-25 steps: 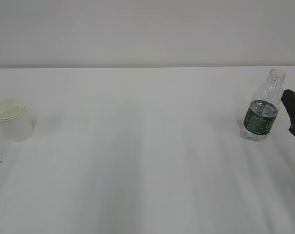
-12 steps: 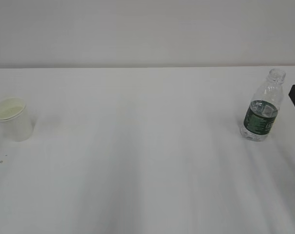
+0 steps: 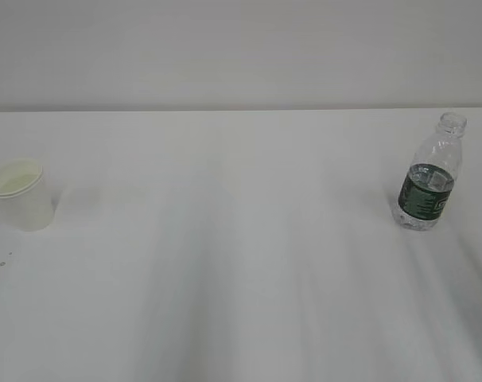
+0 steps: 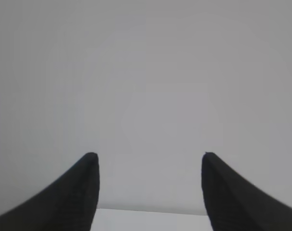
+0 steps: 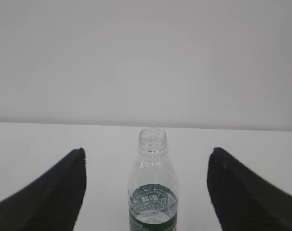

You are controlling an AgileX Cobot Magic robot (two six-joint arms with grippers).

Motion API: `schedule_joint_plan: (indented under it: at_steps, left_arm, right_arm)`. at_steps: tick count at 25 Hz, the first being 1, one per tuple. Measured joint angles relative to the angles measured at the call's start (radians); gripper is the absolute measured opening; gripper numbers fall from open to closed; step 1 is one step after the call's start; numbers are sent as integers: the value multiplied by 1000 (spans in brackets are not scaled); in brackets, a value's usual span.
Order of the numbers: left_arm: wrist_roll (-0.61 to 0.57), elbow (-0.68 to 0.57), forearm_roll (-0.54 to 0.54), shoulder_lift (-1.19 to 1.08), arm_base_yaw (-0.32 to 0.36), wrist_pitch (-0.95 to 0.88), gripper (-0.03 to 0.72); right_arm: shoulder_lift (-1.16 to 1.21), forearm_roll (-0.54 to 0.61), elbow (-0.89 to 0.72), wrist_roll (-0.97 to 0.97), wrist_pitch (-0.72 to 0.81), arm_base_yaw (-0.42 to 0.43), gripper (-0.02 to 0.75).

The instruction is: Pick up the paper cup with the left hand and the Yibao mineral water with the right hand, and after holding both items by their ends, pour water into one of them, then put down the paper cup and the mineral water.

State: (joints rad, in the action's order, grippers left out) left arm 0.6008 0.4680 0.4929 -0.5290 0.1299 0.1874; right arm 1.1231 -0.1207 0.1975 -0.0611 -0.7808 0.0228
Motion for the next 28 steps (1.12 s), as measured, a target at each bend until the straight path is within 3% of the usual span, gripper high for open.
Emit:
schedule_joint_plan:
  at_steps: [28]
  left_arm:
    - [-21,207,-122,56,0,-664,457]
  right_arm:
    - [-462,-54,152,-10,673,0,592]
